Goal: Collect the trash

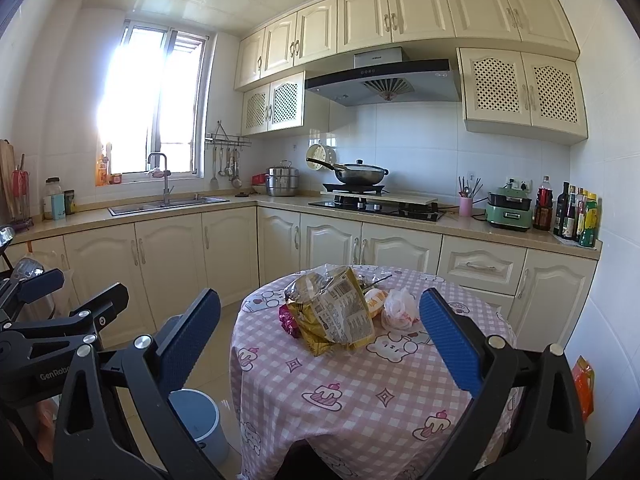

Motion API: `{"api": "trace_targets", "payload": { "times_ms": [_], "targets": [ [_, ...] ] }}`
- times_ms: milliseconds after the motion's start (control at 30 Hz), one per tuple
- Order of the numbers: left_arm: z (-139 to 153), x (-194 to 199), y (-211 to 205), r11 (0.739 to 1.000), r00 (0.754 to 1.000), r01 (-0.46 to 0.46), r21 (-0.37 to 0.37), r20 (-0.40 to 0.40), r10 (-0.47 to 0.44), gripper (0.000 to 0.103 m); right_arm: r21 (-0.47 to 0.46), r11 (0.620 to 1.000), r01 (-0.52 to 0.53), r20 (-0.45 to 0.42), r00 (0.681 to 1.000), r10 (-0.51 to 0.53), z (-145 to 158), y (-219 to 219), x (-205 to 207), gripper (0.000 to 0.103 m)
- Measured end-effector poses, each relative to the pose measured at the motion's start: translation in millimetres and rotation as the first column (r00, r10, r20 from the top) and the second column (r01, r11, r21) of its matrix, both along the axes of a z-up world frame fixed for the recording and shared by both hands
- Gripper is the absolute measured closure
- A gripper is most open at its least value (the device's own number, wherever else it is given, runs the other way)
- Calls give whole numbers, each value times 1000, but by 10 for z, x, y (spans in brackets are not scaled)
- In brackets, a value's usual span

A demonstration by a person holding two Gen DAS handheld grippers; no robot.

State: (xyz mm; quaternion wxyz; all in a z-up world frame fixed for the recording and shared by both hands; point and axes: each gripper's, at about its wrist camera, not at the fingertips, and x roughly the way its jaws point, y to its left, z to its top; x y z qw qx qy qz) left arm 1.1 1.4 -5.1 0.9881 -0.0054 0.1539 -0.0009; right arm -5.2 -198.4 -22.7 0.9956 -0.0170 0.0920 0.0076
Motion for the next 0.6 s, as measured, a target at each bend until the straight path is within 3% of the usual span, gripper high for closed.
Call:
{"api": "trace_targets", "payload": {
  "times_ms": [600],
  "targets": [
    [-9, -5, -10, 1000, 1000, 0, 1, -3, 0, 6, 2, 1000, -6, -9, 1000, 6, -1, -9, -5, 7]
  ]
}}
